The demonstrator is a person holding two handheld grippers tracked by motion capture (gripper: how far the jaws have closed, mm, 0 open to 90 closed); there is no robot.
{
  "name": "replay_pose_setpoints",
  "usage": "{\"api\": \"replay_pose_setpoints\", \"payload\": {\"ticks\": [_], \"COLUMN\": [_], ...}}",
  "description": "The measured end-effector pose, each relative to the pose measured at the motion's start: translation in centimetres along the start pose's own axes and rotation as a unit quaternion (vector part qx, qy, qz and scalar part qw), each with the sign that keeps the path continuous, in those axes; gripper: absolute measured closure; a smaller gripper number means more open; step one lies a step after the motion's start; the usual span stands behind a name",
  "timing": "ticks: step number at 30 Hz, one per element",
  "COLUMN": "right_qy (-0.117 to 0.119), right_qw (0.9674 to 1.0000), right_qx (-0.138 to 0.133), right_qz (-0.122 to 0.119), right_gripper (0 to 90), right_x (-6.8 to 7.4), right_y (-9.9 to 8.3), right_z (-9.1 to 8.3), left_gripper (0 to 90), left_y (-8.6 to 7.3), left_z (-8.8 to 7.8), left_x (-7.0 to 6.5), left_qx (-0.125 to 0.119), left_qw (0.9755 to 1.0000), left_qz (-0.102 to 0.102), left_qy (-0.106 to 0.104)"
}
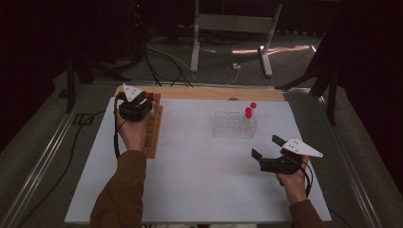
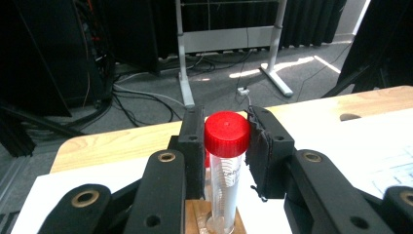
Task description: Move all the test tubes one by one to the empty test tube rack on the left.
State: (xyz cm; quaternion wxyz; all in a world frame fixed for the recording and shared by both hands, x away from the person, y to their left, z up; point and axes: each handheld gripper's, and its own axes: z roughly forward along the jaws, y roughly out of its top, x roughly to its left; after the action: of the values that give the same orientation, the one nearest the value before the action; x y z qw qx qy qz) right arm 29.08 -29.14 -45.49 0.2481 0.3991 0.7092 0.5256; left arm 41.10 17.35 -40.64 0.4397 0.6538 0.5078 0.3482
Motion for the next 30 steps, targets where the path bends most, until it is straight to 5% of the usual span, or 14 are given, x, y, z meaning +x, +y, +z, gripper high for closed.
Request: {"api": "replay_pose_setpoints", "payload": {"ticks": [20,30], "right_qy": [0.005,0.005], "right_qw": [1.0000,1.0000], "right_qx": [0.004,0.003], "right_qz": [-0.004,-0.003], "right_gripper": [0.0,0.0], "right_x": [0.3,0.3], "right_y": [-0.1,-0.1], "right_z": [0.1,0.1], "left_gripper": [70.5,70.4], "left_y": [-3.2,-3.3], "left_z": [1.6,1.8], "left_x": [0.0,0.1], "left_qx": [0.056,0.062], "left_qw": [0.9984,0.9980], "left_qz": [-0.004,-0.008], "left_qy": [0.003,0.002]}}
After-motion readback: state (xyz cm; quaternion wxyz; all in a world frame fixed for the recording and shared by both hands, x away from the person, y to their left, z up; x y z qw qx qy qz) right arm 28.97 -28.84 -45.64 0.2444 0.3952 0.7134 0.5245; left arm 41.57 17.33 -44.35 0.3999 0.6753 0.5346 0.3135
